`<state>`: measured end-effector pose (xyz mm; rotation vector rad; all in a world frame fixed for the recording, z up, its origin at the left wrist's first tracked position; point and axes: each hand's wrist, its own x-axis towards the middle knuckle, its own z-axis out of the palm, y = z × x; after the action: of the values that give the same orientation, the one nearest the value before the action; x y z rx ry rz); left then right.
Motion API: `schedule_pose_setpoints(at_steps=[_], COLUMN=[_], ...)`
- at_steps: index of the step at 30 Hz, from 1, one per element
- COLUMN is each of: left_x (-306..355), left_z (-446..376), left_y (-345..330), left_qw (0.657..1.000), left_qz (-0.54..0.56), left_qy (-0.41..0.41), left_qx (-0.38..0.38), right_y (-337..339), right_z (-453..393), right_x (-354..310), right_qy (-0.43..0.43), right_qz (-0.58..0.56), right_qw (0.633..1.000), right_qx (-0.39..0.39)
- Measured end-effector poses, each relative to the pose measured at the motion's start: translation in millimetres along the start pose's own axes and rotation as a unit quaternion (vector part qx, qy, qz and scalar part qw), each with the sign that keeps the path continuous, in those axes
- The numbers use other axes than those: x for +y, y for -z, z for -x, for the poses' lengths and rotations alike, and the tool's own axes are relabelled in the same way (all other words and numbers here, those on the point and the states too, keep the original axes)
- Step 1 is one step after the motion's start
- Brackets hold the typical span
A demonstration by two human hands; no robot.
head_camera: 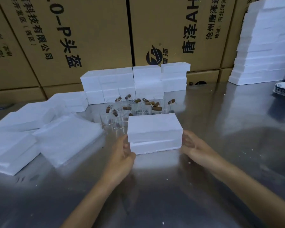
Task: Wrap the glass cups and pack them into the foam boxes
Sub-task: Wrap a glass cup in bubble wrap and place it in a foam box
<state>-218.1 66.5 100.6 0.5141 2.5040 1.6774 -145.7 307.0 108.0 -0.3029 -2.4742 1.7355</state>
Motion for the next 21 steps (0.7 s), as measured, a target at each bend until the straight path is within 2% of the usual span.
schedule_pose_setpoints(at_steps=[5,8,11,14,17,19,21], left_x=[41.2,60.7,61.2,50.3,37.0,31.3,28.0], left_z=[-34.5,-70.5,-99.8,-113.1,-116.4,-116.7,-116.2], left_y=[-8.7,-25.1,-45.8,-63.2,-69.7,-68.6,-63.5], left_qw=[0.996,0.998,0.987,0.956,0.915,0.907,0.911], left_qz=[-0.011,-0.055,-0.153,-0.280,-0.386,-0.405,-0.397], left_qy=[-0.054,-0.041,-0.016,-0.023,-0.049,-0.065,-0.070], left_qx=[0.073,0.011,-0.056,-0.090,-0.110,-0.098,-0.085], right_y=[23.1,46.1,59.1,66.2,71.2,69.3,58.8], right_z=[-11.1,-32.2,-52.9,-65.5,-75.0,-78.6,-80.8], right_x=[-21.1,-20.5,-6.0,15.2,20.6,16.6,4.5], right_qy=[0.031,0.002,-0.051,-0.112,-0.145,-0.101,0.012], right_qz=[0.000,-0.004,0.008,0.048,0.035,0.083,0.167], right_qw=[0.997,0.994,0.986,0.979,0.967,0.952,0.933], right_qx=[0.075,0.113,0.157,0.166,0.207,0.277,0.320])
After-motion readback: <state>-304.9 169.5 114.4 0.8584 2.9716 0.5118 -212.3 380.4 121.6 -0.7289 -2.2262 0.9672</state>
